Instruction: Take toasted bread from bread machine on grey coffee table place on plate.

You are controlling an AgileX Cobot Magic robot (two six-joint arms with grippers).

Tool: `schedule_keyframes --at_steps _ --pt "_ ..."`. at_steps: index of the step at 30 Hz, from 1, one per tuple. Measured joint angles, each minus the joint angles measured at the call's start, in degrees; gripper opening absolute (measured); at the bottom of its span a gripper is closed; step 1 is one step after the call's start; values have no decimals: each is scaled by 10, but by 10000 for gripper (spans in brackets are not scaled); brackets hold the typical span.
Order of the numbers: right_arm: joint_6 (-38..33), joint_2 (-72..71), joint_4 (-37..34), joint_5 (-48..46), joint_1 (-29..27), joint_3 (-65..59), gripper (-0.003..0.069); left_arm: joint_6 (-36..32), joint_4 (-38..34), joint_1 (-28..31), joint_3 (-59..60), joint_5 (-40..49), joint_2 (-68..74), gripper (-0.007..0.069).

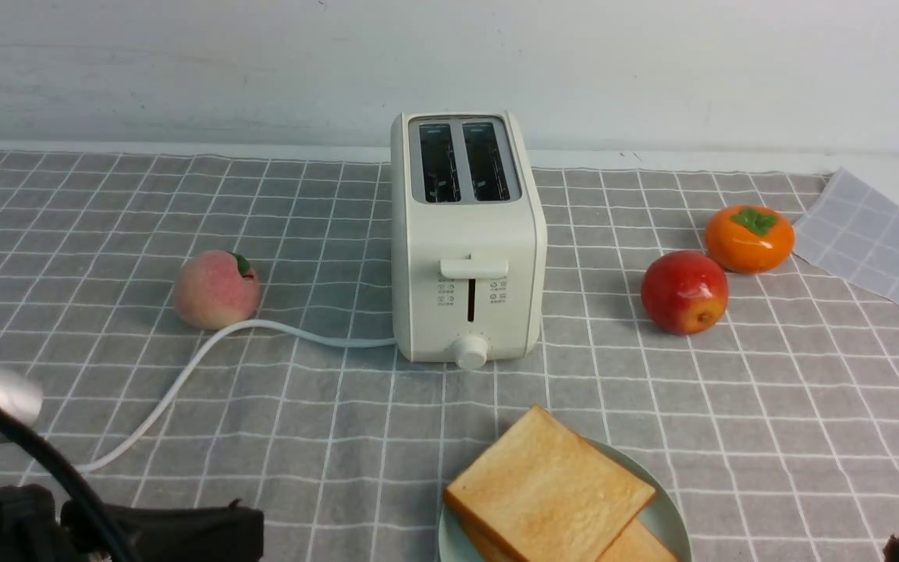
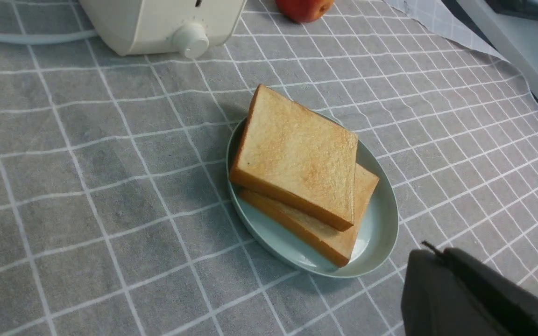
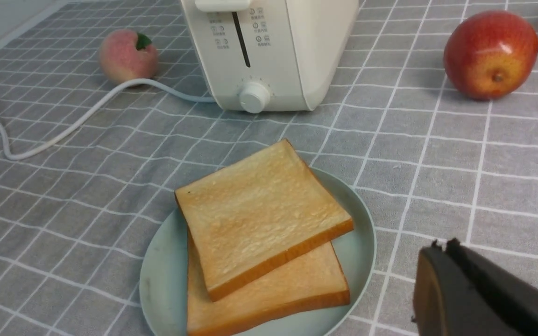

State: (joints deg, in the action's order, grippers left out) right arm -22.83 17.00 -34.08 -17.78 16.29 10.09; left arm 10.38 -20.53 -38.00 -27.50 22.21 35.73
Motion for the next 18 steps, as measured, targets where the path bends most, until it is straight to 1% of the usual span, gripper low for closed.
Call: schedule_keyframes --at_steps 18 --pt "0 0 -1 1 0 0 6 -6 0 0 2 -16 0 -14"
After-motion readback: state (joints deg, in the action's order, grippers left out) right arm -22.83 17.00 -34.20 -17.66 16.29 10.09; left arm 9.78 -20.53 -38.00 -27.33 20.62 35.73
